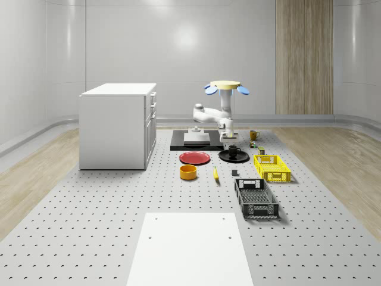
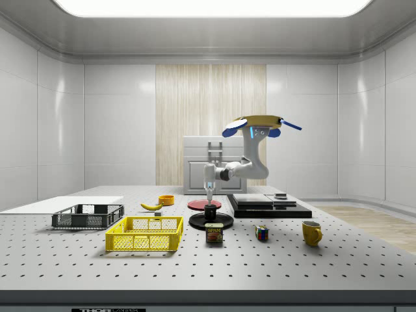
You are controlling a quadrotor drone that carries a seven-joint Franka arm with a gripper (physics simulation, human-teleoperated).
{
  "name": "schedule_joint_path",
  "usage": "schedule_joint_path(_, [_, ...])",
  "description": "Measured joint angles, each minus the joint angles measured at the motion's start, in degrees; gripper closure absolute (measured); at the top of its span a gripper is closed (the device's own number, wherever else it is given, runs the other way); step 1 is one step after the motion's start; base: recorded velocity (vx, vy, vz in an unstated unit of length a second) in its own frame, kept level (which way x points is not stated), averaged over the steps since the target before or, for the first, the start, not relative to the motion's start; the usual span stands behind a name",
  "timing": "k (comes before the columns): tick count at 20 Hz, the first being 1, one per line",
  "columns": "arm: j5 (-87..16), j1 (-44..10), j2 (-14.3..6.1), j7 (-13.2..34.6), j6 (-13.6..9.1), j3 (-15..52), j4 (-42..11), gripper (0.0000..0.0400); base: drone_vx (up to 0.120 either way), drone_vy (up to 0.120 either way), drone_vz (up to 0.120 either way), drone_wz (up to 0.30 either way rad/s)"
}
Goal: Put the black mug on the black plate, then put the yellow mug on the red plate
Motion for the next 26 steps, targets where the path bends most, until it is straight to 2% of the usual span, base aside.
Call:
schedule_joint_path(5, [1.44, 0.24, 0.64, 0.05, -1.38, 1.82, -0.25, 0.0000, 0.000, 0.000, 0.000, 0.000])
schedule_joint_path(21, [1.87, 0.29, 1.75, 0.13, -2.86, 2.66, -0.34, 0.0000, 0.000, 0.000, 0.120, 0.000])
schedule_joint_path(26, [1.81, 0.28, 1.95, 0.14, -3.05, 2.65, -0.34, 0.0000, -0.104, 0.000, 0.000, 0.000])
